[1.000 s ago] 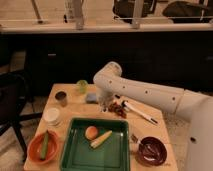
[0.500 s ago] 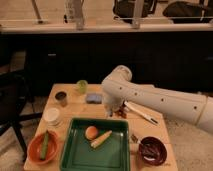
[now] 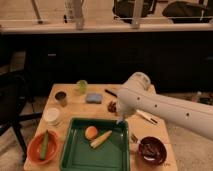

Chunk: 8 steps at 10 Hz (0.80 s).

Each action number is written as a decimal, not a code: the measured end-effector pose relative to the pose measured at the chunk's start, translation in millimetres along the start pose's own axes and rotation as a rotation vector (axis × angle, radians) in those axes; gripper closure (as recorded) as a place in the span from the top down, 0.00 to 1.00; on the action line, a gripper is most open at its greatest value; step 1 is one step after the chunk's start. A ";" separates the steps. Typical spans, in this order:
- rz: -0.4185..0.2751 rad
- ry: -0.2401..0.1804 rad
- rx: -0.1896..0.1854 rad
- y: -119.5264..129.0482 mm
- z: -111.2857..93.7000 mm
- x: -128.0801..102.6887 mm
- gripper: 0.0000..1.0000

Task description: Place towel in purple bowl

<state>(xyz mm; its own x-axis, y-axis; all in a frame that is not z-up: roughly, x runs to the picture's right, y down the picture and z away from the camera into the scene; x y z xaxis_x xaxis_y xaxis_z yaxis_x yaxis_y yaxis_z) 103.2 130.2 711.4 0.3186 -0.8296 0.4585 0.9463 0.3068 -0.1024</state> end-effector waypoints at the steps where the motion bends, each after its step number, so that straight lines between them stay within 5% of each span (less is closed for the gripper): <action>1: 0.029 0.009 -0.004 13.6 -2.5 -1.6 0.00; 6: 0.151 0.000 -0.009 67.1 -4.2 -29.4 0.00; 8: 0.142 -0.014 0.004 64.0 -0.8 -35.6 0.00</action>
<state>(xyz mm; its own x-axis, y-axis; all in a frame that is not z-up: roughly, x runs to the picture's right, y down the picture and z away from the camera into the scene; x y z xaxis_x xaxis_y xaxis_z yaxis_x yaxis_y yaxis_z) 152.5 179.0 687.8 0.4487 -0.7711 0.4518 0.8913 0.4229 -0.1635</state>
